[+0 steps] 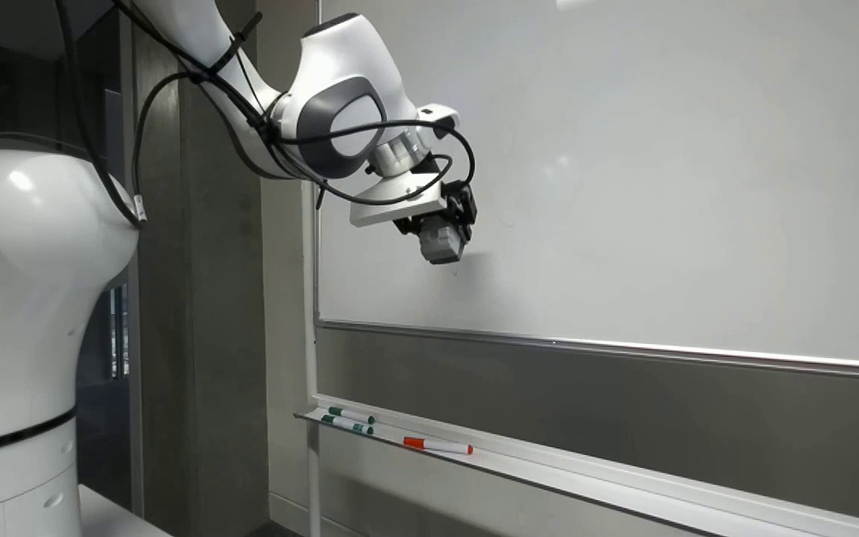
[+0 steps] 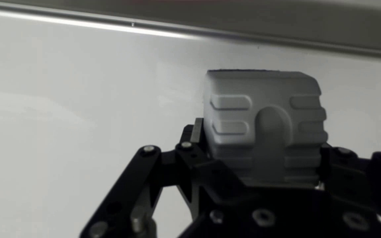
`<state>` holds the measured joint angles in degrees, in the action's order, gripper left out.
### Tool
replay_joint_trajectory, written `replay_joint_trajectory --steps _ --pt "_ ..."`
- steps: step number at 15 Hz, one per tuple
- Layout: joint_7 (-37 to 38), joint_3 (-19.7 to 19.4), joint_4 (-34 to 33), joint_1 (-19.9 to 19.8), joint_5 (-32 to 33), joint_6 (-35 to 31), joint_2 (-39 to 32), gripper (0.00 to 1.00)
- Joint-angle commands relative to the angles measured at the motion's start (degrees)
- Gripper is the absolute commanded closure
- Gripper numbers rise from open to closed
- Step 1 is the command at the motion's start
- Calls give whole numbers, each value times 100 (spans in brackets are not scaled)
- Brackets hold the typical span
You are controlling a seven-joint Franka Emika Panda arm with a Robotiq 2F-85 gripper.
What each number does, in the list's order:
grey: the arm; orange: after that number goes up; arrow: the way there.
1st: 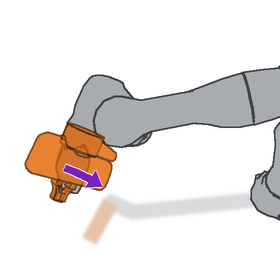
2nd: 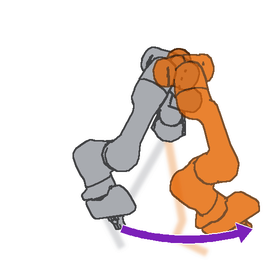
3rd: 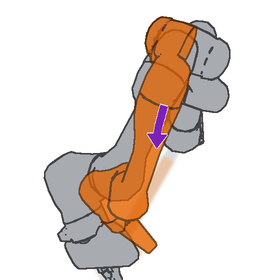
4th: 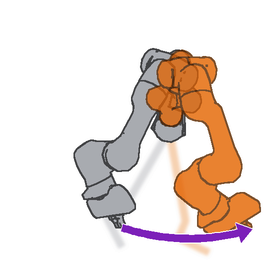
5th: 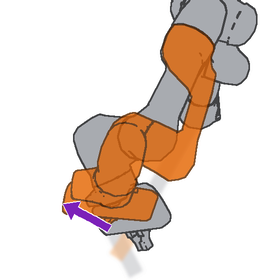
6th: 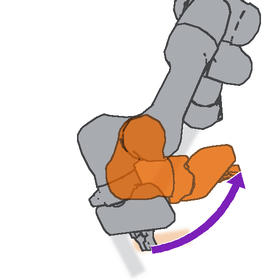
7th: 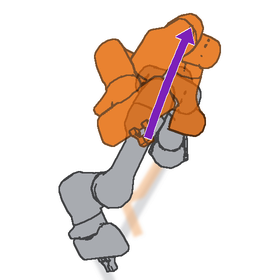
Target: Pick up the duster, clean the whiteboard and then put the duster back down
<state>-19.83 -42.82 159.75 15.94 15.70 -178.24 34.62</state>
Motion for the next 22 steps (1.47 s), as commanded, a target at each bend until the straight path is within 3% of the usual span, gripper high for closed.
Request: replay_joint_trajectory --steps 1,3,4,8,12,14,15,16,22 --pt "247 -110 6 82 -168 430 -441 62" --pt "408 -62 4 10 -214 799 -668 62" --pt "271 367 -51 -332 -595 1092 -951 62" --pt "340 1245 -215 -981 -903 2159 -1334 62" --pt "215 2005 -248 -1536 -1023 2624 -1388 62" --pt "120 2170 -241 -1617 -1166 2775 -1314 62" --pt "108 2228 -116 -1680 -1194 2522 -1331 62" --pt "120 2298 -116 -1713 -1220 2536 -1327 37" --pt "132 2363 -113 -1760 -1227 2537 -1324 37"
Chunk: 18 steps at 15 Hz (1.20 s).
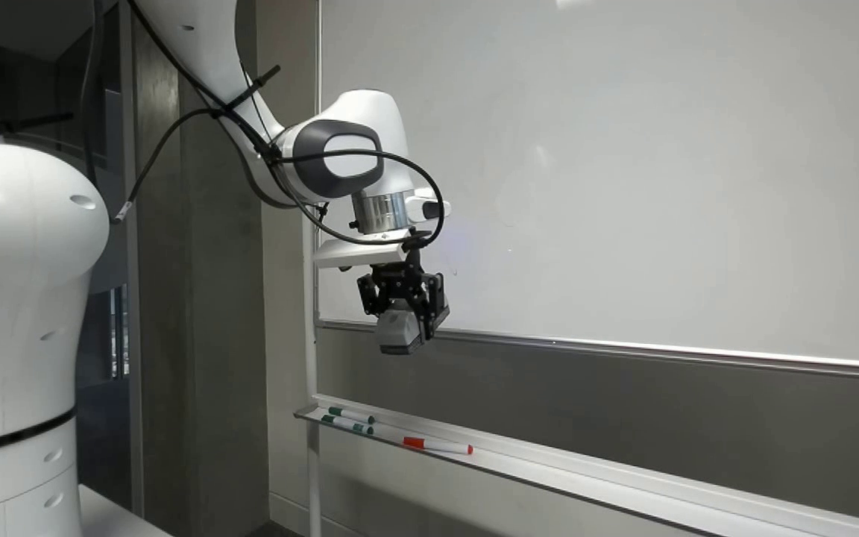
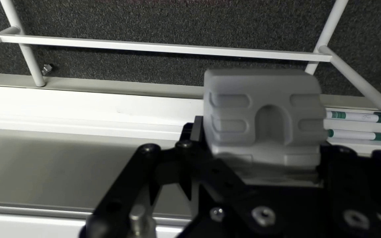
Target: Pick up the duster, clean the whiteboard and then put the duster back down
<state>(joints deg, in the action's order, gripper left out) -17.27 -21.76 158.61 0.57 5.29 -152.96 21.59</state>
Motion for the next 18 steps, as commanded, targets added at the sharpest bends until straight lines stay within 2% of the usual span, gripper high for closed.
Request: replay_joint_trajectory --steps 1,15,16,18 --pt "-123 257 1 -224 -187 9 -21 37" --pt "-123 257 1 -224 -187 9 -21 37" --pt "-123 257 1 -224 -187 9 -21 62" --pt "-132 260 -64 -284 -172 -109 -122 62"
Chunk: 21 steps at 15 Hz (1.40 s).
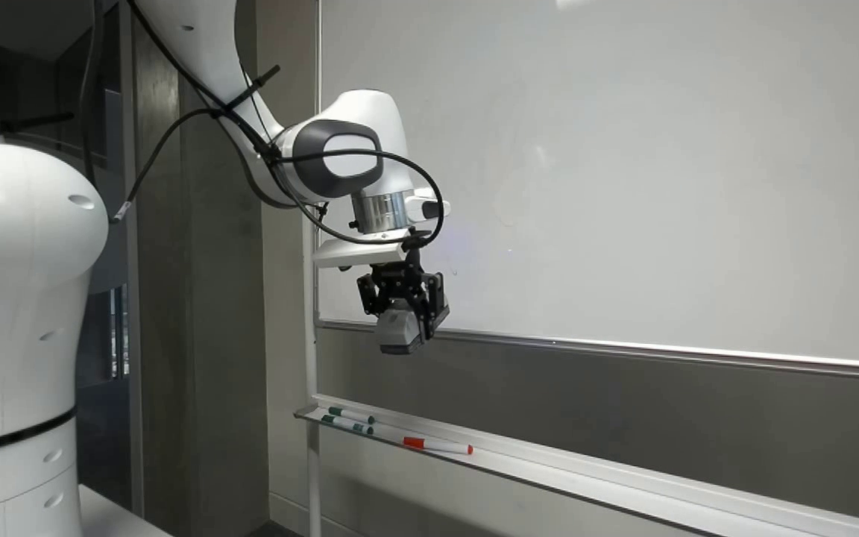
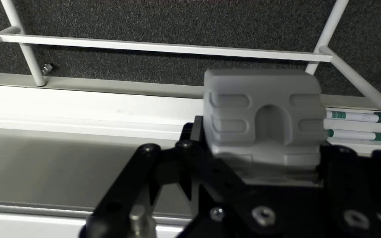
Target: Pick up the duster, clean the whiteboard and then put the duster back down
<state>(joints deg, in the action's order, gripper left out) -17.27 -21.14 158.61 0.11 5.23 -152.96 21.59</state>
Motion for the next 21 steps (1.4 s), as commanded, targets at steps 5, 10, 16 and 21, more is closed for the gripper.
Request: replay_joint_trajectory --steps 5,10,16,21 --pt "-168 91 -260 -198 -488 -364 -996 62" --pt "-695 188 -715 -72 -1687 -624 -2189 62" --pt "-1096 294 -1686 13 -2580 -609 -3490 62" --pt "-1148 545 -2404 -180 -2886 -806 -4256 62"
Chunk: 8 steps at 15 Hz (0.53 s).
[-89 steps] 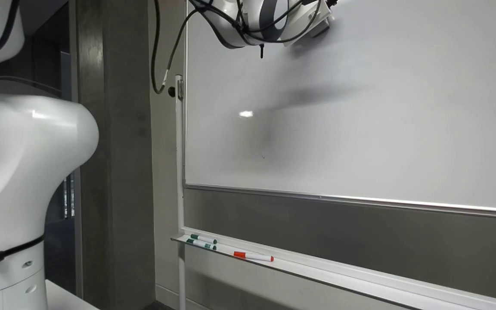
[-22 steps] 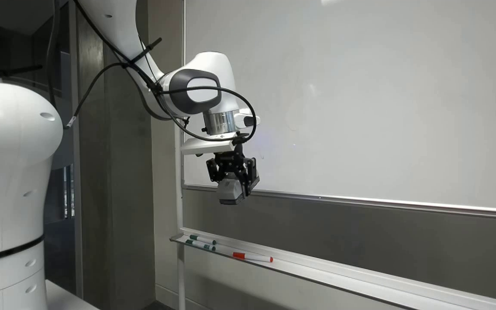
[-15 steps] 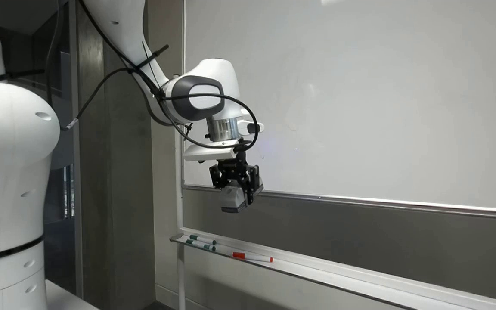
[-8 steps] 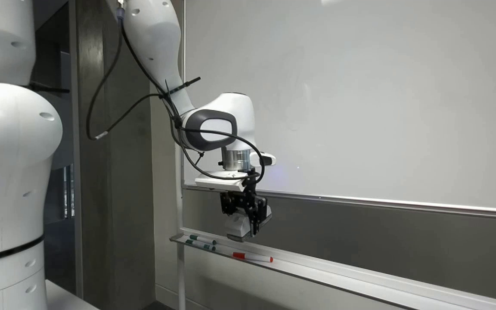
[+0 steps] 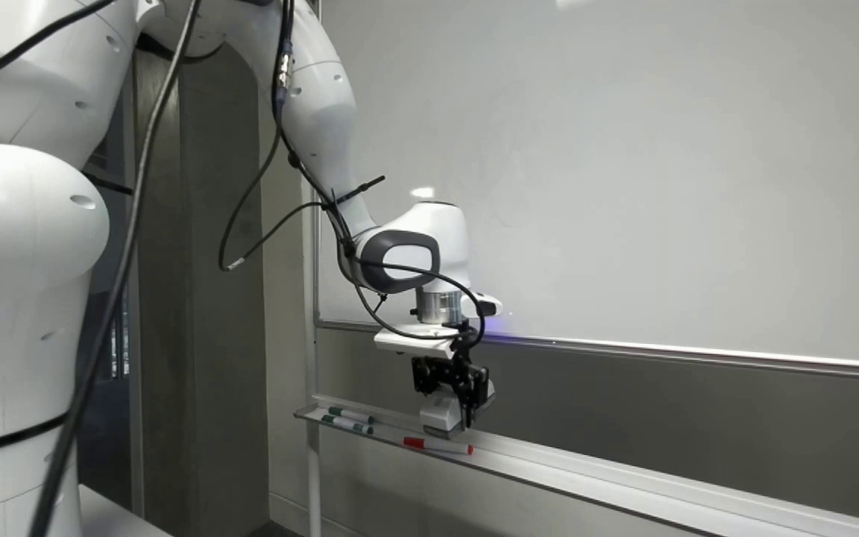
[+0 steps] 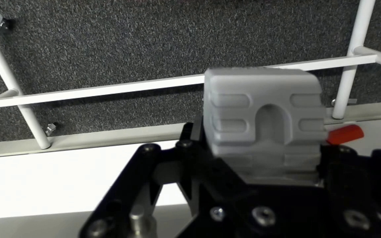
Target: Pick up the duster, clean the whiteboard and then put the duster back down
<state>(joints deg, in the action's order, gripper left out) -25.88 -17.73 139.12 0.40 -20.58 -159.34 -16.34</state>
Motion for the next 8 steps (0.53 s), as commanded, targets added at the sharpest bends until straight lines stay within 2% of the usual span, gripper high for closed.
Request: replay_joint_trajectory --steps 1,3,4,8 --pt "-288 259 -566 -255 -342 -211 -571 62" --pt "-271 328 -777 -314 -359 -261 -769 62" --pt "101 872 -840 -911 173 -364 -797 62" --pt "118 1434 -1170 -1505 424 -547 -1087 62"
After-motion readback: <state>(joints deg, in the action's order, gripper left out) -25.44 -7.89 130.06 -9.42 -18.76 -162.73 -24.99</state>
